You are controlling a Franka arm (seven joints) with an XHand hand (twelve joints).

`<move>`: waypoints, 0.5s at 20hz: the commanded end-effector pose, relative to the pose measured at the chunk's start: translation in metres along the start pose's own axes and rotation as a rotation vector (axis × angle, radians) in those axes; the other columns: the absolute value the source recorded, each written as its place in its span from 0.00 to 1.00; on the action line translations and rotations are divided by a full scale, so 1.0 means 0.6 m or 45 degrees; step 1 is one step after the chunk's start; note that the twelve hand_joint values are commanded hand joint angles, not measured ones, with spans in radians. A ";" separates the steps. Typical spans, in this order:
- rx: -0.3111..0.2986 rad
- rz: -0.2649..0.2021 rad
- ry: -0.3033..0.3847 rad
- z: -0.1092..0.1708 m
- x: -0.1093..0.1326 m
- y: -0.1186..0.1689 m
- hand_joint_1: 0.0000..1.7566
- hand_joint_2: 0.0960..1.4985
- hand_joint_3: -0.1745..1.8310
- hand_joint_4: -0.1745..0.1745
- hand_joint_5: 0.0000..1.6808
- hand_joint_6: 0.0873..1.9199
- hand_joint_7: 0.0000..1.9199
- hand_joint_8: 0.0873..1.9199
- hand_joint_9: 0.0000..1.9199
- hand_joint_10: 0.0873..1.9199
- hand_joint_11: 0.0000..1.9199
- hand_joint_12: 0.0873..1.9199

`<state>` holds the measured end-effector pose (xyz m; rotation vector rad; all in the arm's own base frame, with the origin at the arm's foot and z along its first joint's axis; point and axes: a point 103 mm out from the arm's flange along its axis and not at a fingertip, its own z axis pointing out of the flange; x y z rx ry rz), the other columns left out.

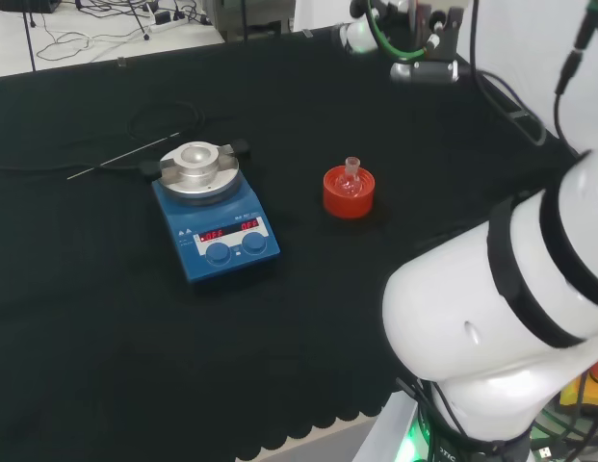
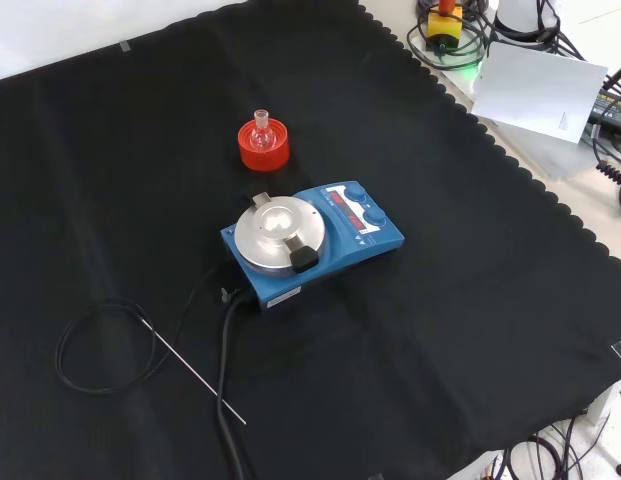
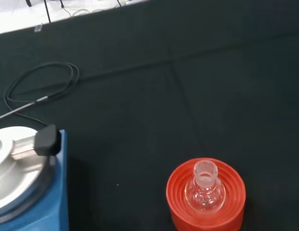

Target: Pick up the round-bottom flask.

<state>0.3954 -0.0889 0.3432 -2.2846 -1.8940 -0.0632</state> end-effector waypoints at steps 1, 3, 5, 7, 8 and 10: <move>-0.052 0.034 0.088 0.105 -0.056 0.091 0.33 0.62 0.25 0.45 0.29 0.08 0.09 0.28 0.15 0.31 0.00 0.71; -0.052 0.039 0.103 0.127 -0.057 0.096 0.37 0.59 0.25 0.45 0.30 0.08 0.09 0.28 0.16 0.31 0.00 0.71; -0.037 0.047 0.107 0.149 -0.060 0.099 0.39 0.56 0.27 0.46 0.32 0.08 0.10 0.29 0.16 0.31 0.00 0.72; -0.016 0.062 0.116 0.170 -0.067 0.101 0.42 0.52 0.28 0.46 0.32 0.07 0.10 0.29 0.17 0.31 0.00 0.72; -0.011 0.067 0.124 0.179 -0.071 0.102 0.43 0.50 0.30 0.46 0.32 0.07 0.10 0.29 0.17 0.31 0.00 0.72; -0.004 0.078 0.139 0.195 -0.078 0.102 0.44 0.47 0.32 0.46 0.33 0.06 0.10 0.29 0.18 0.31 0.00 0.73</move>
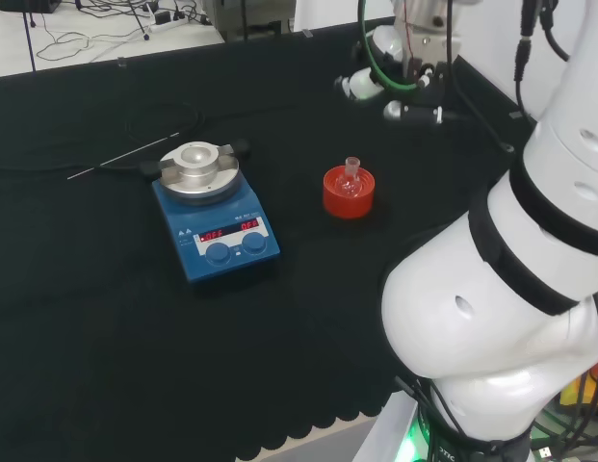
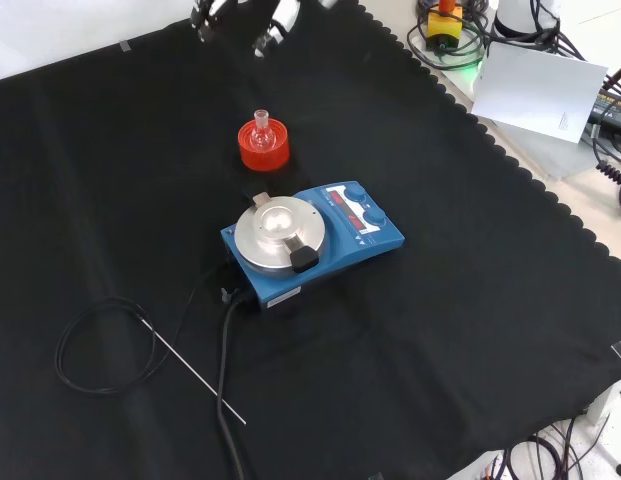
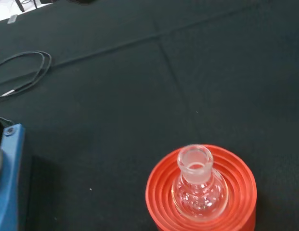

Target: Pick up the round-bottom flask.

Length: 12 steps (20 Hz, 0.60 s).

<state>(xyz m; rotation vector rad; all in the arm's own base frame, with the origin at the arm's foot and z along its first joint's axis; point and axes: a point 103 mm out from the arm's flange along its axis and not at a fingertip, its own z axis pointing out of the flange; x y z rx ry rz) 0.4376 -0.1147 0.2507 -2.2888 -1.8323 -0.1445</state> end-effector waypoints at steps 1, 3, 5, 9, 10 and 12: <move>0.016 0.044 0.062 0.061 -0.034 0.010 0.45 0.47 0.33 0.46 0.33 0.06 0.10 0.29 0.19 0.31 0.00 0.73; 0.016 0.048 0.081 0.077 -0.039 0.007 0.45 0.46 0.33 0.46 0.33 0.06 0.10 0.29 0.19 0.31 0.00 0.73; 0.032 0.050 0.082 0.091 -0.045 0.005 0.46 0.45 0.34 0.46 0.36 0.07 0.10 0.29 0.19 0.31 0.00 0.73; 0.058 0.047 0.084 0.118 -0.054 0.001 0.47 0.44 0.35 0.45 0.37 0.08 0.11 0.29 0.20 0.31 0.00 0.73; 0.060 0.048 0.092 0.124 -0.056 -0.001 0.47 0.43 0.36 0.46 0.38 0.08 0.11 0.30 0.20 0.31 0.00 0.73; 0.076 0.041 0.091 0.138 -0.059 -0.004 0.47 0.43 0.36 0.46 0.38 0.09 0.11 0.30 0.20 0.31 0.00 0.73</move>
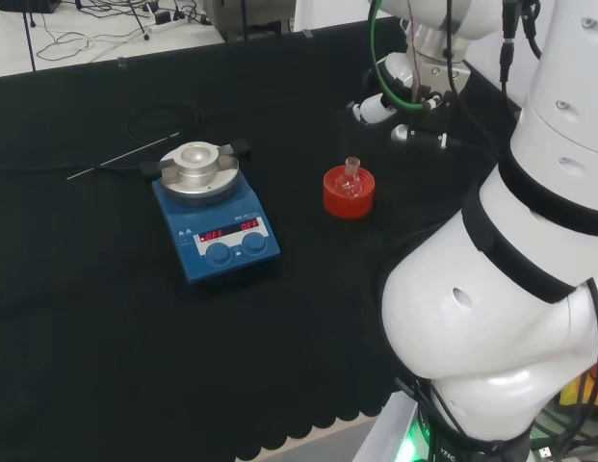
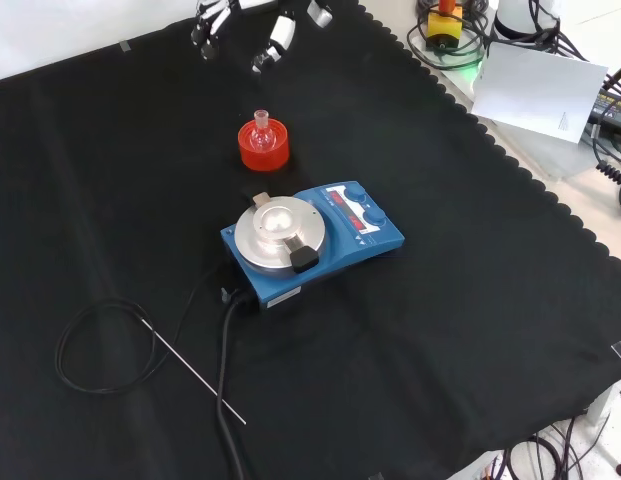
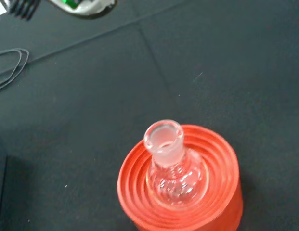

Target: Pick up the round-bottom flask.

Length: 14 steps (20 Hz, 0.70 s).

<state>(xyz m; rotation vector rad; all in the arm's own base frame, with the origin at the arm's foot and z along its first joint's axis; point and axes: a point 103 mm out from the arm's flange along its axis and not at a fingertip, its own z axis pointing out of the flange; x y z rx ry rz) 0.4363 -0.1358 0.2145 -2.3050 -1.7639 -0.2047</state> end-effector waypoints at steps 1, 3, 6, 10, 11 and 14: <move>0.101 -0.006 0.025 0.094 -0.020 -0.017 0.47 0.42 0.36 0.46 0.38 0.09 0.11 0.30 0.20 0.31 0.00 0.73; 0.123 -0.002 0.027 0.108 -0.024 -0.020 0.48 0.42 0.36 0.46 0.38 0.10 0.12 0.30 0.20 0.31 0.00 0.73; 0.141 -0.006 0.027 0.127 -0.026 -0.026 0.48 0.40 0.37 0.46 0.38 0.11 0.12 0.30 0.20 0.31 0.00 0.73; 0.163 -0.013 0.016 0.146 -0.025 -0.034 0.48 0.40 0.38 0.46 0.38 0.11 0.12 0.30 0.20 0.31 0.00 0.73; 0.170 -0.012 0.011 0.150 -0.026 -0.035 0.48 0.40 0.38 0.46 0.38 0.11 0.12 0.30 0.20 0.31 0.00 0.73; 0.159 -0.011 0.005 0.156 -0.027 -0.040 0.48 0.39 0.38 0.46 0.37 0.11 0.12 0.30 0.20 0.31 0.00 0.73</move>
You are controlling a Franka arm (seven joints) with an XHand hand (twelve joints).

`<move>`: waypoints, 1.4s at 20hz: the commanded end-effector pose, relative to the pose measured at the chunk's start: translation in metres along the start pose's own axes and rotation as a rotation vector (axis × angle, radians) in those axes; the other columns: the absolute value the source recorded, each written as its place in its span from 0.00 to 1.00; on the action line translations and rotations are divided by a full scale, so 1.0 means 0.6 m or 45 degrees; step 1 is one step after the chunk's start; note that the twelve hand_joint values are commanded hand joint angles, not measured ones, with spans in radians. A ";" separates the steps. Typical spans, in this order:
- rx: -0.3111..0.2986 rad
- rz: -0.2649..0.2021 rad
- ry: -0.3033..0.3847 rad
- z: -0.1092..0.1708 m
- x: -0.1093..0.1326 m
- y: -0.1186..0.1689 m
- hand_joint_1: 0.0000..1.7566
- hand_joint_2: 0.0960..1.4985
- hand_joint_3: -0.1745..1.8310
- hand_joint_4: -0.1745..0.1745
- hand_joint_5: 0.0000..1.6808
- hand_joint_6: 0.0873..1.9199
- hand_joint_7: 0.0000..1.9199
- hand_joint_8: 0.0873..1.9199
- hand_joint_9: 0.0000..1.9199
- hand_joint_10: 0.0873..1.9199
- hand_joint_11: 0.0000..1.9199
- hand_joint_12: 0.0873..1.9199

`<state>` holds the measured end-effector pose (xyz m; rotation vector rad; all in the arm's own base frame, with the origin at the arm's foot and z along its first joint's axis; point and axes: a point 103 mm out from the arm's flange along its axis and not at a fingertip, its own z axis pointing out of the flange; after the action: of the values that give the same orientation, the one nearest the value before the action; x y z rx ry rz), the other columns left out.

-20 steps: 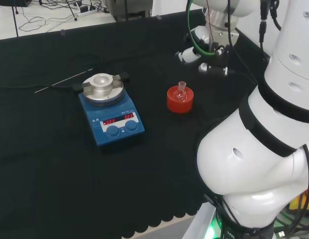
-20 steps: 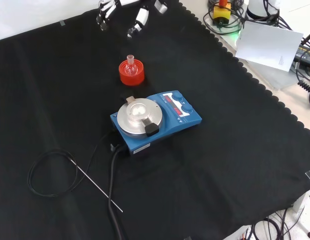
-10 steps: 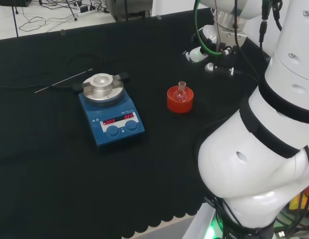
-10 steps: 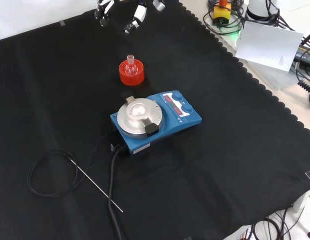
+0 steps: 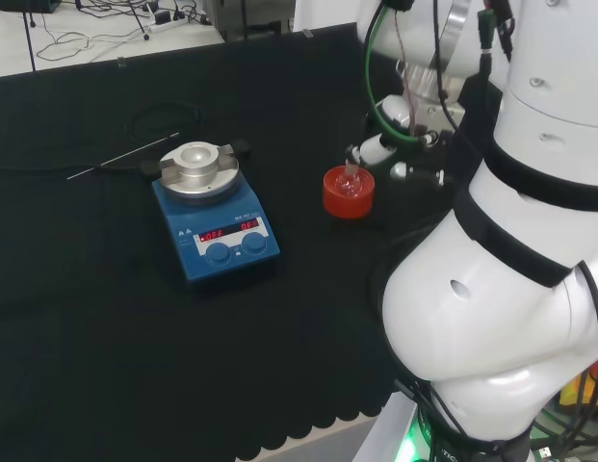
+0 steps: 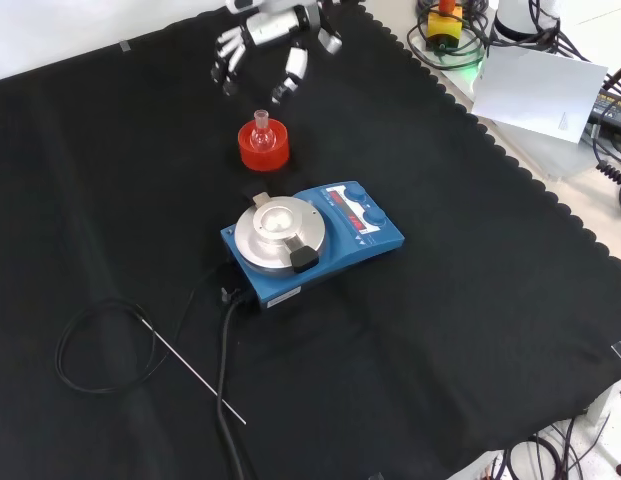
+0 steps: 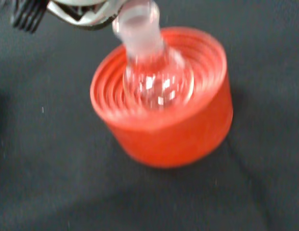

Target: Pick up the round-bottom flask.

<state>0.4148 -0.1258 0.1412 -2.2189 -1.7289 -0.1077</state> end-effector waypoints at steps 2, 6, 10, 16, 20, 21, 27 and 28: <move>-0.008 -0.008 -0.006 0.034 -0.004 -0.011 0.49 0.38 0.38 0.47 0.37 0.11 0.12 0.30 0.20 0.31 0.00 0.73; -0.033 -0.006 -0.012 0.038 -0.005 -0.011 0.50 0.37 0.37 0.47 0.35 0.11 0.12 0.30 0.20 0.31 0.00 0.73; -0.037 -0.003 -0.019 0.042 -0.007 -0.004 0.50 0.36 0.38 0.47 0.34 0.11 0.12 0.30 0.20 0.31 0.00 0.73; -0.071 -0.011 -0.015 0.048 -0.007 0.014 0.51 0.35 0.38 0.47 0.34 0.11 0.11 0.30 0.19 0.30 0.00 0.73; -0.103 -0.028 -0.031 0.057 -0.007 0.023 0.54 0.35 0.38 0.46 0.37 0.13 0.11 0.30 0.19 0.31 0.00 0.73; -0.108 -0.030 -0.030 0.058 -0.006 0.025 0.54 0.35 0.38 0.46 0.38 0.14 0.11 0.30 0.19 0.31 0.00 0.73; -0.122 -0.039 -0.034 0.059 -0.004 0.034 0.55 0.34 0.40 0.45 0.39 0.22 0.11 0.30 0.20 0.30 0.01 0.73; -0.125 -0.041 -0.035 0.059 -0.004 0.034 0.55 0.34 0.40 0.45 0.39 0.24 0.11 0.30 0.20 0.31 0.01 0.73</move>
<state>0.4270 -0.1219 0.1036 -2.2695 -1.8043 -0.1712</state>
